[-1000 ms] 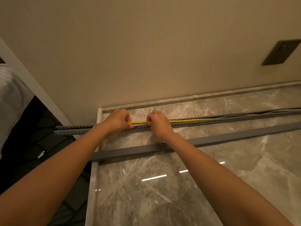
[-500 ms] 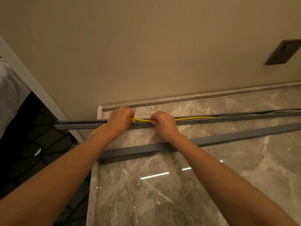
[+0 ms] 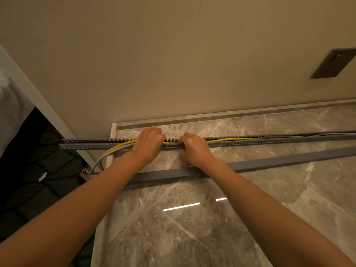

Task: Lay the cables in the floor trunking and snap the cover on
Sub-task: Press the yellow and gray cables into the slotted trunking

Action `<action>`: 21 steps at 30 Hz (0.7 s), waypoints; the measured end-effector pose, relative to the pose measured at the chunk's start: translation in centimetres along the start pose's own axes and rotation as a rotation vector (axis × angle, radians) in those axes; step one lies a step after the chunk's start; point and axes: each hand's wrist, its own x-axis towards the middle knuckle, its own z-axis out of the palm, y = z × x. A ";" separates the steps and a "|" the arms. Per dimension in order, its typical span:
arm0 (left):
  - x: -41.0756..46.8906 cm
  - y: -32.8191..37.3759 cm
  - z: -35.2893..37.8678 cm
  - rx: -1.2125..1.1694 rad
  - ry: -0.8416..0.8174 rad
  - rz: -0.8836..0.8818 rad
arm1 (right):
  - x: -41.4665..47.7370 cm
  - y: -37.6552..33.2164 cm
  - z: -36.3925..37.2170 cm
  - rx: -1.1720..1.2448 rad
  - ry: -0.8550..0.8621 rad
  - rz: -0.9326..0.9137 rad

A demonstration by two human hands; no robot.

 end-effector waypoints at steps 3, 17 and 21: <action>0.2 0.9 0.3 0.003 -0.139 0.004 | -0.1 0.3 0.3 -0.021 -0.023 0.033; 0.2 1.1 0.6 -0.046 -0.146 -0.086 | -2.5 3.5 -1.0 -0.198 0.002 0.222; 0.4 1.4 0.5 -0.056 -0.160 -0.110 | -1.7 3.3 -1.9 -0.214 -0.059 0.220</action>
